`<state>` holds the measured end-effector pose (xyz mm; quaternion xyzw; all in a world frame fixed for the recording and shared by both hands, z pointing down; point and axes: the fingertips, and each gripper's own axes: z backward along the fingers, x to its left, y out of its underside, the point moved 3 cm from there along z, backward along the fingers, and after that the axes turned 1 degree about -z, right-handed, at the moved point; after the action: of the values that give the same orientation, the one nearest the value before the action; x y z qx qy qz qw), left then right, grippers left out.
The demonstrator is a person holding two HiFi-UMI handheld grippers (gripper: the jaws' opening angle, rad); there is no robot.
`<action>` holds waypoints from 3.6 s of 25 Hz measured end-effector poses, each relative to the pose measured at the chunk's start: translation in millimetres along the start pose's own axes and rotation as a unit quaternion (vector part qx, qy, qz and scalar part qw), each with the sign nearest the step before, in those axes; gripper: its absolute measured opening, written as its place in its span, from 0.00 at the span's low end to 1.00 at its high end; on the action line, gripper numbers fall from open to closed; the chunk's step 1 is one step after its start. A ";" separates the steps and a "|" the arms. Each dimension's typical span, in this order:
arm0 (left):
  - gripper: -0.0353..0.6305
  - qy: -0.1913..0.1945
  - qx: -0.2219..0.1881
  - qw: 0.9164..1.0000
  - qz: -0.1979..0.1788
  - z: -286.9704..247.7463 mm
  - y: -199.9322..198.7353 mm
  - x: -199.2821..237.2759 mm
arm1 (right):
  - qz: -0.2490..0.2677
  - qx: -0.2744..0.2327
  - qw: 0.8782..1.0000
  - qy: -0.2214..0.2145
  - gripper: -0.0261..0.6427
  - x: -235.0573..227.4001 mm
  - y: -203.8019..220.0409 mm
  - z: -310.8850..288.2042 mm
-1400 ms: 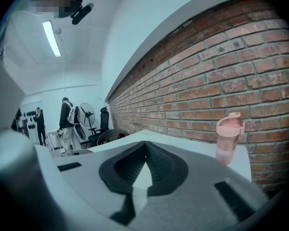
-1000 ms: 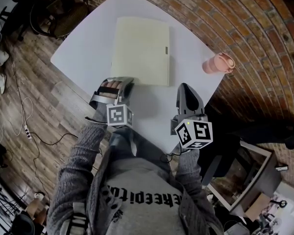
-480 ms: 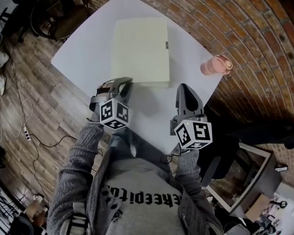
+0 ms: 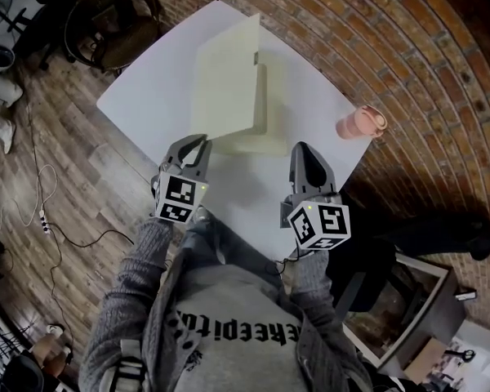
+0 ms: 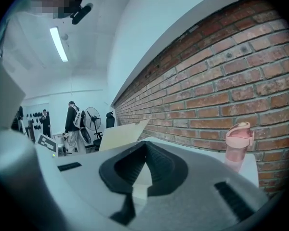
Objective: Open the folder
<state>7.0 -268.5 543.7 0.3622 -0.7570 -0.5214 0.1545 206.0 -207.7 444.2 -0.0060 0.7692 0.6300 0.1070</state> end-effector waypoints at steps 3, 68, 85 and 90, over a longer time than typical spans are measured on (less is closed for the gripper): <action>0.09 -0.025 -0.009 0.997 0.070 10.2 4.5 16.7 | 0.001 -0.005 1.000 -0.015 0.05 9.9 -4.9 -6.7; 0.07 -0.209 0.153 0.931 0.257 53.9 105.5 121.6 | 0.008 0.225 0.974 -0.002 0.04 -3.1 151.0 -68.1; 0.07 -0.219 0.218 0.922 0.232 38.8 132.7 141.7 | -0.001 0.221 0.975 -0.008 0.04 -3.7 151.5 -68.3; 0.07 -0.193 0.178 0.919 0.293 43.5 120.2 132.8 | 0.001 0.220 0.975 -0.010 0.04 -3.1 150.5 -69.5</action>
<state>-157.8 -309.9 615.1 0.0375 -0.9247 -0.3693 0.0844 176.4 -244.6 603.2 0.0245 0.8881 0.4450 0.1128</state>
